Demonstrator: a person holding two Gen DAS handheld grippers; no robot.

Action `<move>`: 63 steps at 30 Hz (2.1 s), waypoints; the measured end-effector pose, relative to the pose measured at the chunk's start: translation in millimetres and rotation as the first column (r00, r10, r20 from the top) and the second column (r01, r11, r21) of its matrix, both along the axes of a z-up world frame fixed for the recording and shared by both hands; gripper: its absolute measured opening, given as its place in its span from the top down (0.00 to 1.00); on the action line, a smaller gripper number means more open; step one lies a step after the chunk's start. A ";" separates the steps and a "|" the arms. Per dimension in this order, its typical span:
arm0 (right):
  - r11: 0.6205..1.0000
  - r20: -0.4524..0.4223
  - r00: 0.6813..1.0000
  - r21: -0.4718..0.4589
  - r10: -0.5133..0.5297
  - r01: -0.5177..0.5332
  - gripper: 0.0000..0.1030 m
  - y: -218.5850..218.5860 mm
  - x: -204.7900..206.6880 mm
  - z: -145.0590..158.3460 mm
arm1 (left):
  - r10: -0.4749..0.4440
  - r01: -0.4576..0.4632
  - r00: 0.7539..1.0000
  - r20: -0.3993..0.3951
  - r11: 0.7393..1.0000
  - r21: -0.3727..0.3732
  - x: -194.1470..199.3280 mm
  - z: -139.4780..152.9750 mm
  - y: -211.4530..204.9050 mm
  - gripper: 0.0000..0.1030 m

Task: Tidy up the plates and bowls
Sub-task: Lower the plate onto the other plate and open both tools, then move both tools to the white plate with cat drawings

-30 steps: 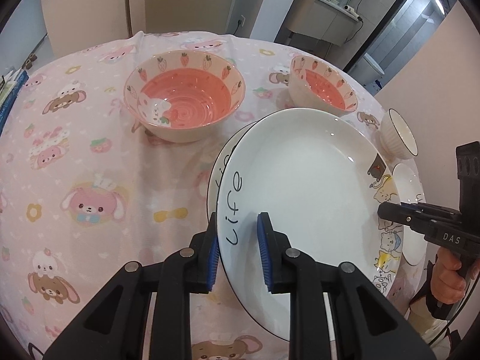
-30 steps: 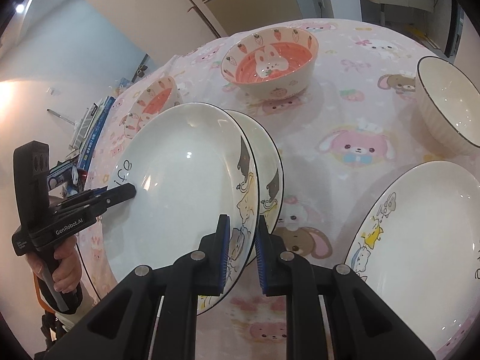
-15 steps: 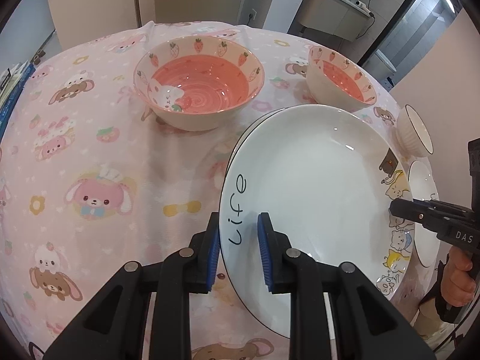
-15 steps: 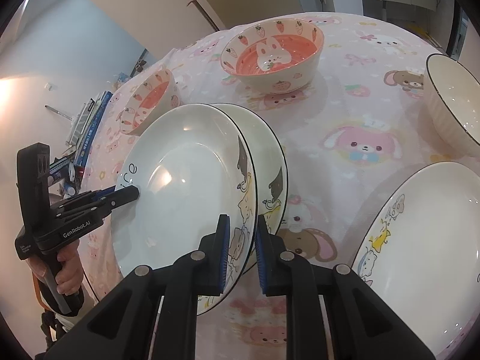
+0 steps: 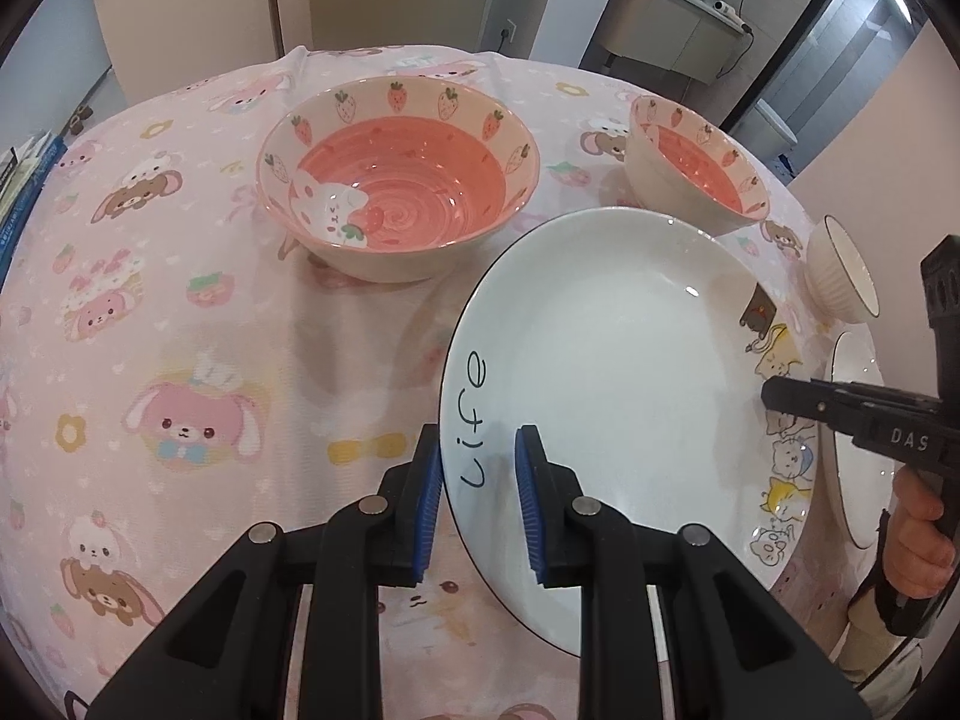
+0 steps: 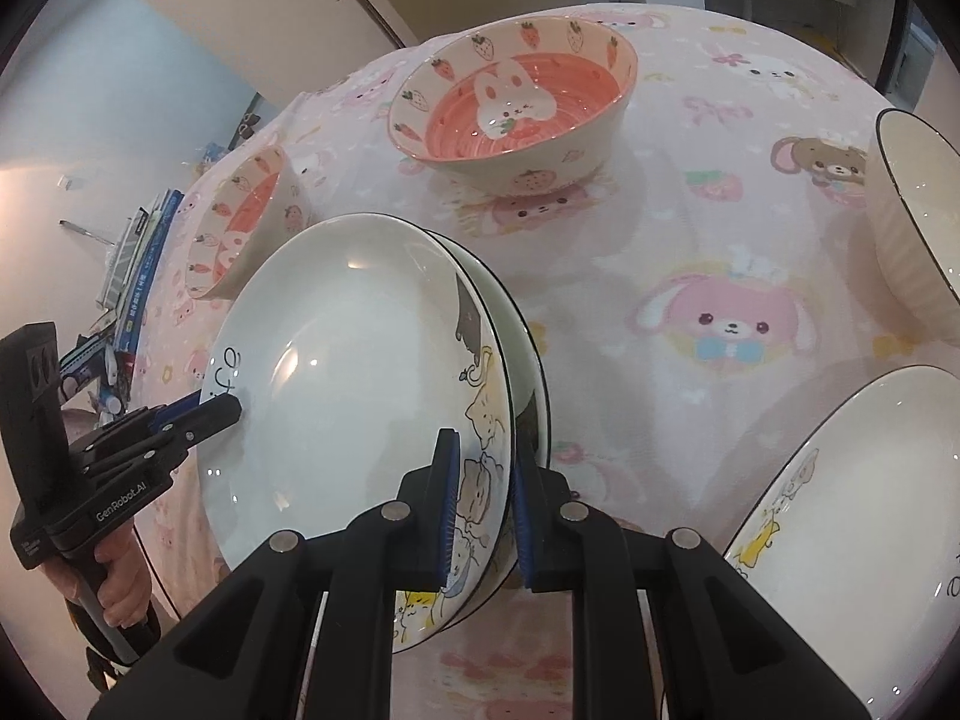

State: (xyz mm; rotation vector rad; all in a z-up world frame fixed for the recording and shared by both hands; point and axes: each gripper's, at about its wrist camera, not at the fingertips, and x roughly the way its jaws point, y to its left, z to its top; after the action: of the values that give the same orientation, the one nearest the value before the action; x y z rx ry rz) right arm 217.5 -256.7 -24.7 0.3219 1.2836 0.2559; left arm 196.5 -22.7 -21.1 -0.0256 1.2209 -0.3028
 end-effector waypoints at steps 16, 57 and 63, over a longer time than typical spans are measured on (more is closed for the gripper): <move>0.974 0.029 0.998 -0.222 0.054 -0.046 0.82 17.7 -0.6 17.7 | -0.009 0.005 0.999 0.047 0.996 0.092 -2.1 -7.6 -15.3 0.81; 0.984 0.307 0.947 -0.172 0.095 -0.043 0.82 -14.3 -90.5 121.2 | -0.008 0.039 0.835 0.551 0.998 -0.044 -92.5 146.0 -29.5 0.10; 0.990 0.343 0.936 -0.134 0.075 -0.030 0.82 -26.5 -108.0 137.7 | 0.007 0.032 0.777 0.629 0.998 -0.050 -112.4 164.6 -36.6 0.03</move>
State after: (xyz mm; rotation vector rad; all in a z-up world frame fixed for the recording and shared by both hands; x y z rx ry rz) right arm 109.5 -283.2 113.0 0.1249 0.9533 0.2622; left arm 84.1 -59.3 143.5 0.0332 0.5372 -0.3237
